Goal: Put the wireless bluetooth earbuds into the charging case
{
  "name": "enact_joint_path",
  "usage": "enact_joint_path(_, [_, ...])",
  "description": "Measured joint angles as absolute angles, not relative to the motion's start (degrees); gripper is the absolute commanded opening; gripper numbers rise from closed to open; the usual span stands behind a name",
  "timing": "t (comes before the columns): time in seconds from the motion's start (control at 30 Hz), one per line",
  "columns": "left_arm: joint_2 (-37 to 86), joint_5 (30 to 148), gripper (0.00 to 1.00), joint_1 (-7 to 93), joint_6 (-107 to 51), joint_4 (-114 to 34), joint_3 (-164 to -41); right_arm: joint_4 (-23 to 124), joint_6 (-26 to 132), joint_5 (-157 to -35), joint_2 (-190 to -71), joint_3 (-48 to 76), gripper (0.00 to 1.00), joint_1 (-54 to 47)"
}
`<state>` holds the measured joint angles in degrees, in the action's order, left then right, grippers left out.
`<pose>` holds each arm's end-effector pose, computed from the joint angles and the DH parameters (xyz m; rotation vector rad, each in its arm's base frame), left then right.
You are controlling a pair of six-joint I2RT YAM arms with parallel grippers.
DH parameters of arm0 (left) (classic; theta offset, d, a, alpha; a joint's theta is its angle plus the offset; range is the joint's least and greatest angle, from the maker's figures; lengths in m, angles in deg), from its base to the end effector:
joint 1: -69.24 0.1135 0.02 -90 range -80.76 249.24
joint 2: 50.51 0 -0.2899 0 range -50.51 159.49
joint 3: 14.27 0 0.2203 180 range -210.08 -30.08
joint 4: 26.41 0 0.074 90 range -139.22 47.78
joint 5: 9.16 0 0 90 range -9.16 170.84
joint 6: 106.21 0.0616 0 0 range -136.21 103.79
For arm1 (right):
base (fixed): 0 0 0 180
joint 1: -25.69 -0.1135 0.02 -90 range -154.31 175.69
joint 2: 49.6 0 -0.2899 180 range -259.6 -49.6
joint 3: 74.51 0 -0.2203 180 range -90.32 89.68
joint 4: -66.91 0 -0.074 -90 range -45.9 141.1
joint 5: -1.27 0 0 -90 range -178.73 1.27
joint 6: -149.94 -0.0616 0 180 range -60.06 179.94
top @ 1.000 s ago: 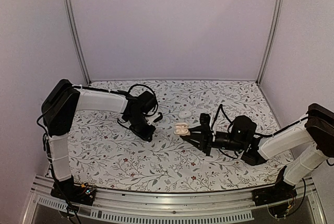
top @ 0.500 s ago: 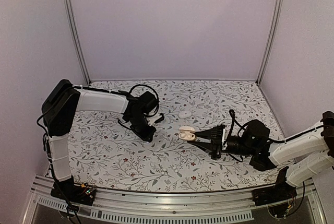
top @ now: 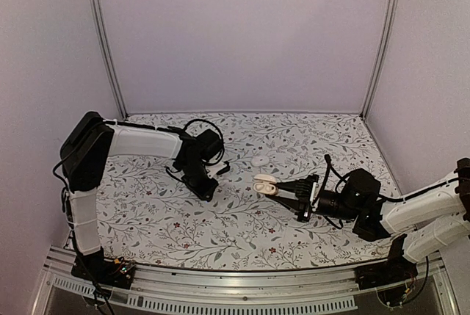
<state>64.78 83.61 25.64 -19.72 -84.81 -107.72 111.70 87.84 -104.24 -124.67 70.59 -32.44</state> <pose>0.2668 -0.2582 0.1601 1.0341 2.8162 -0.1689 0.1162 0.2181 0.2622 -1.1921 0.9512 0.6248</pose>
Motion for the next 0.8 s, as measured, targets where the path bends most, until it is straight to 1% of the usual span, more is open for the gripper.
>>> enact_joint_path(0.3, [65.72,82.52,0.25,25.47,-19.87,-87.21,-109.34,111.48,87.82,-102.73,-124.67,70.59,0.0,-32.44])
enact_joint_path(0.53, [66.31,81.58,0.17,25.14,-20.09,-88.15,-110.22,111.46,87.82,-102.33,-124.67,70.59,0.0,-32.44])
enact_joint_path(0.8, [66.29,82.14,0.13,25.16,-20.18,-87.85,-110.24,111.35,87.62,-101.46,-124.87,70.59,0.0,-32.44])
